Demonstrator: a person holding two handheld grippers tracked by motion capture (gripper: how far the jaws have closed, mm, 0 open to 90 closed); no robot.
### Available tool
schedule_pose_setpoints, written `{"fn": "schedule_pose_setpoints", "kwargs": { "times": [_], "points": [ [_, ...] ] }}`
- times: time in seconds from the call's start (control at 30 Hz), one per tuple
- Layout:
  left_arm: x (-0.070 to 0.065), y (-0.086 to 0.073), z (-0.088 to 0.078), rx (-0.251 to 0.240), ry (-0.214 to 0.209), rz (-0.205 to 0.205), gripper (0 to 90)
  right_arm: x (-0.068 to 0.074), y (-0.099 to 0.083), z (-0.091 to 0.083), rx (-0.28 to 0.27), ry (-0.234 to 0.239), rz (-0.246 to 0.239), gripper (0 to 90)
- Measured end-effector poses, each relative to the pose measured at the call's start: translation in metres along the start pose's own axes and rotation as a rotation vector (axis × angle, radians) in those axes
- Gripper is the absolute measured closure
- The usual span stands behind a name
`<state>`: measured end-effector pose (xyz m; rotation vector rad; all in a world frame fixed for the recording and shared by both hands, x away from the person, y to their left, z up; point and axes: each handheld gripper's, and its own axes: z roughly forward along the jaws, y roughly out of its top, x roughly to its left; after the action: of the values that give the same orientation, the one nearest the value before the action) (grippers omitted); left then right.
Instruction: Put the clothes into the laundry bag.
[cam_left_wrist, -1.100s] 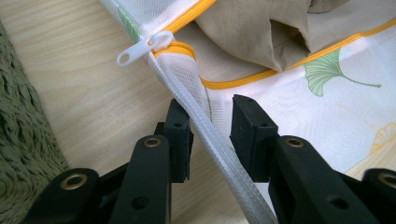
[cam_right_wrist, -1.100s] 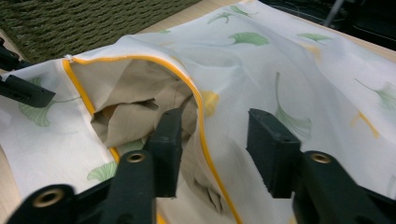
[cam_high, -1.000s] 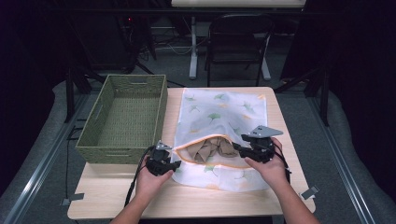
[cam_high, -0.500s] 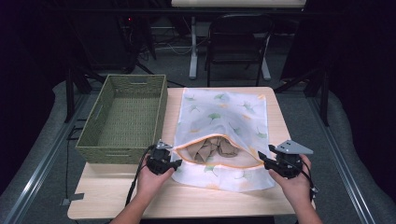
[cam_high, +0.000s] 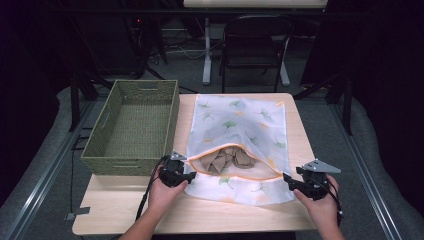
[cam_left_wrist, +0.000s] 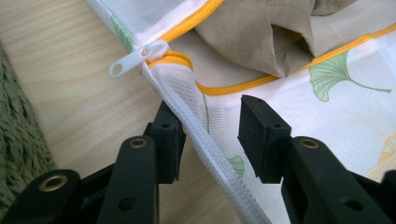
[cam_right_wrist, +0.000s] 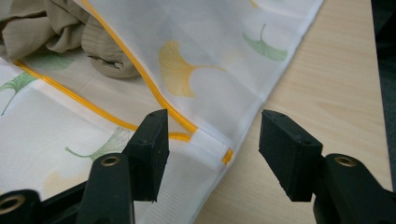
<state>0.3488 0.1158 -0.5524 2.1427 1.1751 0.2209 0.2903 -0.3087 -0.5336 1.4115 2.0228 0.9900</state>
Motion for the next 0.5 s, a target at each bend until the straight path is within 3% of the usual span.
{"fn": "schedule_pose_setpoints", "kwargs": {
  "times": [0.23,0.5],
  "points": [
    [0.0,-0.001,0.001,0.003,0.005,-0.001,56.8,-0.004,-0.009,0.007,0.067,0.023,0.048,41.2],
    [0.001,-0.001,0.002,0.004,0.001,-0.005,56.0,0.001,-0.015,0.015,0.121,0.06,0.06,40.9]
  ]
}}
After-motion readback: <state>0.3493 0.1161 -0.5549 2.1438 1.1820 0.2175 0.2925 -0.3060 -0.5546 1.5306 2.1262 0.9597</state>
